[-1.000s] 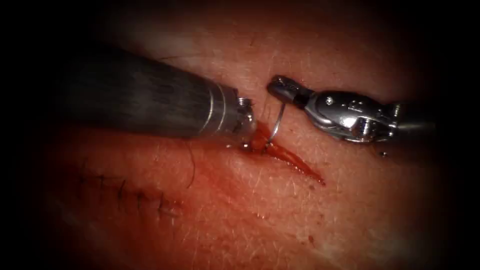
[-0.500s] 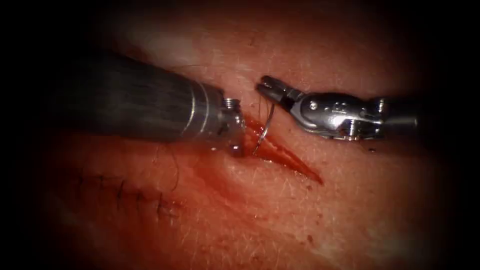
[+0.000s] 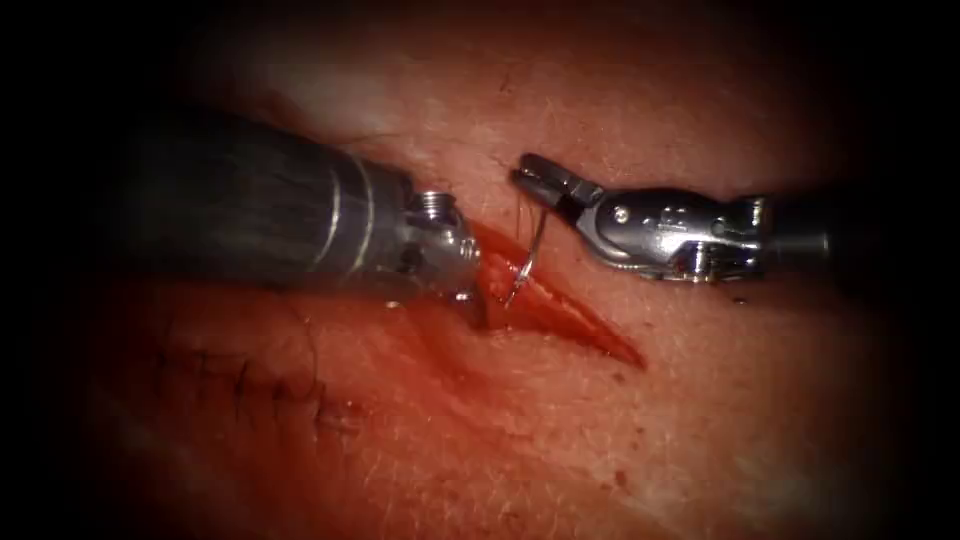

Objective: Wound Closure
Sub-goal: Use the right gripper to throw the needle through the bottom of the cut

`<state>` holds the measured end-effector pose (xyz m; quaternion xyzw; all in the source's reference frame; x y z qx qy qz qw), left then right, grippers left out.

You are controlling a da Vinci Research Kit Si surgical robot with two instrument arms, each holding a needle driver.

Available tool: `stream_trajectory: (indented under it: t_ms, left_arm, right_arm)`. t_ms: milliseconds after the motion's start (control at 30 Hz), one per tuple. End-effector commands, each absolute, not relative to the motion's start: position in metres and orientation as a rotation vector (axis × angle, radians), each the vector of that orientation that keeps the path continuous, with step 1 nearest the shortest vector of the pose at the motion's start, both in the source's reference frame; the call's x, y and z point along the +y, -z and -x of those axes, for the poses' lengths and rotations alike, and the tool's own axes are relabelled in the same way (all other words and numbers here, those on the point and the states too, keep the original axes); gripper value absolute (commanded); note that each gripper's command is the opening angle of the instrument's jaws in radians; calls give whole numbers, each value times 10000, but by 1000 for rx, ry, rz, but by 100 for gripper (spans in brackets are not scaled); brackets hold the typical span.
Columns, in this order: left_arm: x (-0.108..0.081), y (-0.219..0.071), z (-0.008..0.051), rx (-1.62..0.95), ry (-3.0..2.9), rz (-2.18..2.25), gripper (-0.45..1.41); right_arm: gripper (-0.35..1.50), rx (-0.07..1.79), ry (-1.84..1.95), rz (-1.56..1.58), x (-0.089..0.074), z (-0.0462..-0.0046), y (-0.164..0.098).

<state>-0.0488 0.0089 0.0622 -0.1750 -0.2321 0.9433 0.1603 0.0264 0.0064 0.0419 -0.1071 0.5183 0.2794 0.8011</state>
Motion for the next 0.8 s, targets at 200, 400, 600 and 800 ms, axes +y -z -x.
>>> stream_trajectory:
  t_ms: [200,400,600,800]
  left_arm:
    - [99,-600,496,-538,-2628,657,-11]
    - [65,-617,486,-529,-2640,662,-15]
    - [52,-631,477,-529,-2651,673,-16]
    - [54,-638,474,-525,-2655,674,-20]
  right_arm:
    - [-35,1116,-602,232,57,-270,-423]
    - [-35,1122,-620,251,60,-270,-421]
    - [-35,1125,-642,270,61,-270,-415]
    - [-35,1130,-652,277,63,-270,-411]
